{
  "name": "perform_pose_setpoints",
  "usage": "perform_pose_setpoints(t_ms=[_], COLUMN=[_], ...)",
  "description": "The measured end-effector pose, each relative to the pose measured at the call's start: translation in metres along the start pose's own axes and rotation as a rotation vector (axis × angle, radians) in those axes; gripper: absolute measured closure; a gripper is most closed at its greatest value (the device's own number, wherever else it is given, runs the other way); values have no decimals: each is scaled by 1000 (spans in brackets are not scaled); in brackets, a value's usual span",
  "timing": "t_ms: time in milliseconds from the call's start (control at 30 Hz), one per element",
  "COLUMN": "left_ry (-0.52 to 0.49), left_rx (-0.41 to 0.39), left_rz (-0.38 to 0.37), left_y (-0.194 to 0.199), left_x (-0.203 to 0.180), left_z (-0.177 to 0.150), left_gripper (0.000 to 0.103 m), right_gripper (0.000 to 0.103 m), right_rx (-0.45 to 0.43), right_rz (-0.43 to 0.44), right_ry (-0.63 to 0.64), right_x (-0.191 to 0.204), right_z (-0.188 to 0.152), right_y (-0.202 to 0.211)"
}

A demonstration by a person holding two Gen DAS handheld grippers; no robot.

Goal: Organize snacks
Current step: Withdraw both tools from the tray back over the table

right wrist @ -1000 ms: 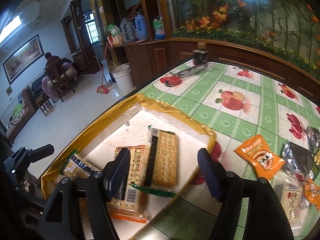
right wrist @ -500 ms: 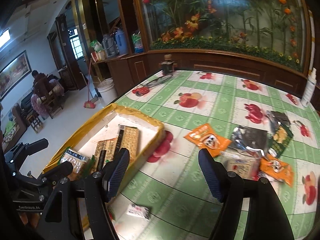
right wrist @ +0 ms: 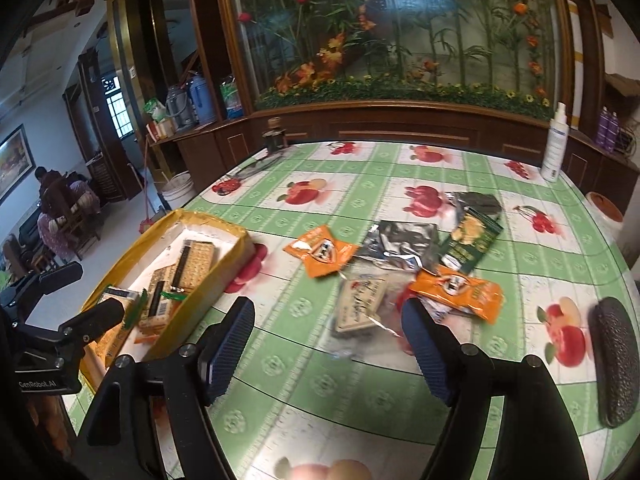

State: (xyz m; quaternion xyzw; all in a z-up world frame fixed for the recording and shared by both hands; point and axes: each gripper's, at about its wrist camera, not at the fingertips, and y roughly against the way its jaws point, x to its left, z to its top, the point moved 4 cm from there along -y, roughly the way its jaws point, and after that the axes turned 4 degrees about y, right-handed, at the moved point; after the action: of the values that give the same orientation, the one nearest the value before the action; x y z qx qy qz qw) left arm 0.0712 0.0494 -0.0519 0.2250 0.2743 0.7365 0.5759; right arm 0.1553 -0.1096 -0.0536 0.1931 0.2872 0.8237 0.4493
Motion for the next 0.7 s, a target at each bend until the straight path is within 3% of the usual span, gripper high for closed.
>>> perform_pose_setpoints(t_ms=[333,700], left_ry=[-42,-58], left_rx=[32,101], left_rz=[-66,-198], left_y=[-8,-26], left_x=[-38,-93], left_z=[-8,-7], left_gripper=[0,0], right_gripper=[25,25], right_rx=[10,19], right_rz=[-63,-95], right_ry=[-54,-69], right_x=[-47,-76], right_z=[-22,-31], right_y=[18,17])
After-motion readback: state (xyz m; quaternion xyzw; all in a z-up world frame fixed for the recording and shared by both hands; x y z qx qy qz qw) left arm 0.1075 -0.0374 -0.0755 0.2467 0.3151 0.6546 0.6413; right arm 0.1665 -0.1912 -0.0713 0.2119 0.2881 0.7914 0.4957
